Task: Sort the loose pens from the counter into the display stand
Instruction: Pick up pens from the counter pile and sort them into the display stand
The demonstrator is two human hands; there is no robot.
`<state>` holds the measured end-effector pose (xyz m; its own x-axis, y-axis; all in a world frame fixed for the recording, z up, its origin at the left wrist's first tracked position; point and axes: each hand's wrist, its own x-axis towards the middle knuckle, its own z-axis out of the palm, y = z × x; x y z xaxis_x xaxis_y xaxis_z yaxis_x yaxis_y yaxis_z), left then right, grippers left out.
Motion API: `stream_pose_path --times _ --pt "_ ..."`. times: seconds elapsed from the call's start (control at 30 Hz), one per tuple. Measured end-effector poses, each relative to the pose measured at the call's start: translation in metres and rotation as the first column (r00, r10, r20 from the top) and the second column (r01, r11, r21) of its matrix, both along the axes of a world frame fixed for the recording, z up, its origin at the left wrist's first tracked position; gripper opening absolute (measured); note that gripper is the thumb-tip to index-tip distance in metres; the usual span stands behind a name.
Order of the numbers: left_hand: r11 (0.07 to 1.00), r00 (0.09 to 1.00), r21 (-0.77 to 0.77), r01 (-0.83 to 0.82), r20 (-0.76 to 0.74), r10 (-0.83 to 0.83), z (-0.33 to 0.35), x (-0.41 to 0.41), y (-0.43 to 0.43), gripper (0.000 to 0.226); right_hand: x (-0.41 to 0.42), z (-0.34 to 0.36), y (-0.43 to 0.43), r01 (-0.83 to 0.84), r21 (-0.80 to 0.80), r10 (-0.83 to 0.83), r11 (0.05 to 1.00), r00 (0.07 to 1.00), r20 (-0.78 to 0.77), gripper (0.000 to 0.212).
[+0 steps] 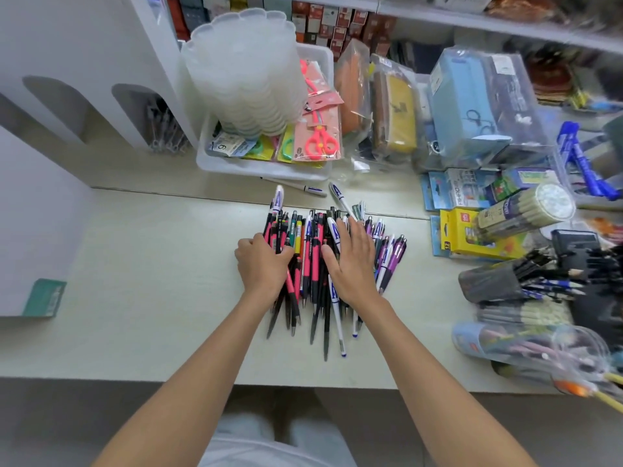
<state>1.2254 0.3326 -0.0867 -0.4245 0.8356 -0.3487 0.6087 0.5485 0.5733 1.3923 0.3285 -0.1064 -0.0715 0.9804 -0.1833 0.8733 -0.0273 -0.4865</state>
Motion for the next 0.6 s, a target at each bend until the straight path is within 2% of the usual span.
stream_pose_path --times 0.07,0.27,0.37,0.6 --pt "1.000 1.000 0.023 0.016 -0.012 -0.016 0.000 -0.004 -0.002 0.033 -0.001 -0.002 0.001 0.006 0.024 -0.007 1.000 1.000 0.023 0.067" --pt "0.996 0.968 0.072 -0.046 0.251 0.027 0.002 -0.039 0.006 0.029 -0.001 -0.004 0.002 0.012 0.062 -0.016 0.998 0.998 0.057 0.065" --pt "0.995 0.947 0.089 -0.033 0.322 0.002 0.003 -0.051 0.005 0.024 -0.002 -0.002 0.003 0.022 0.054 -0.025 0.998 0.998 0.061 0.066" --pt "0.985 0.870 0.145 -0.096 0.492 0.012 0.002 -0.067 0.004 0.029 -0.004 0.003 0.005 0.037 0.050 -0.041 0.998 0.995 0.093 0.059"
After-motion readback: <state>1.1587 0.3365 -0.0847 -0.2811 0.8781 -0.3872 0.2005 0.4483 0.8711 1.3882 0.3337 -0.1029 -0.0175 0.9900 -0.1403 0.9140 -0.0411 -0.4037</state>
